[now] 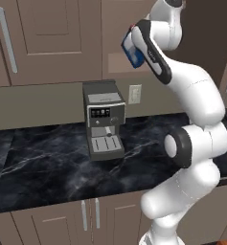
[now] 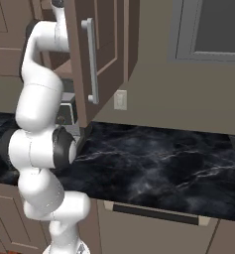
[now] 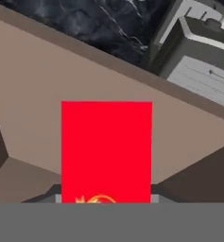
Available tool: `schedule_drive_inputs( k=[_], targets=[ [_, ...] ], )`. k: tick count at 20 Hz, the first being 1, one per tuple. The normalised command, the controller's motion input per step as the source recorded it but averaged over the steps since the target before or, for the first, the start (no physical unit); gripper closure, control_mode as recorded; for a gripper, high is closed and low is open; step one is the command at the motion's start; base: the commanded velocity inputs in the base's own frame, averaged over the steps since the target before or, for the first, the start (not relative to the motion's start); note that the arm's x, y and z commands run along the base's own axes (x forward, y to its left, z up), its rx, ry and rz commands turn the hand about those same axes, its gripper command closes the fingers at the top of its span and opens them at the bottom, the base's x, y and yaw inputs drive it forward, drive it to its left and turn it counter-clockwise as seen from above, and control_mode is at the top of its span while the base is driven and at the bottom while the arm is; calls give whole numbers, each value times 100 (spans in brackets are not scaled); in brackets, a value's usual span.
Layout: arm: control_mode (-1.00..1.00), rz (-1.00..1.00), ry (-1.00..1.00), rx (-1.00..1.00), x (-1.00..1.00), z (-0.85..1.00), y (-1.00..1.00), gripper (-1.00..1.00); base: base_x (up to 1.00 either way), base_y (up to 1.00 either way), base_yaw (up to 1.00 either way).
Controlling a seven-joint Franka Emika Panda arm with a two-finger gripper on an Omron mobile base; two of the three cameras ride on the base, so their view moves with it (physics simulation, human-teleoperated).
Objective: Pick the boxed food from the counter and place it in the cabinet. Then close the cabinet.
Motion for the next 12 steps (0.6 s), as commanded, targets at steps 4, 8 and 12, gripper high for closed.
schedule_drive_inputs(
  k=[4,8,12],
  targets=[
    [-100,3,3,2,62,-43,-1,-100,0,0,0],
    [-100,3,-8,7,64,-43,0,-100,0,0,0],
    [-100,6,-35,6,48,-49,0,-100,0,0,0]
  ],
)
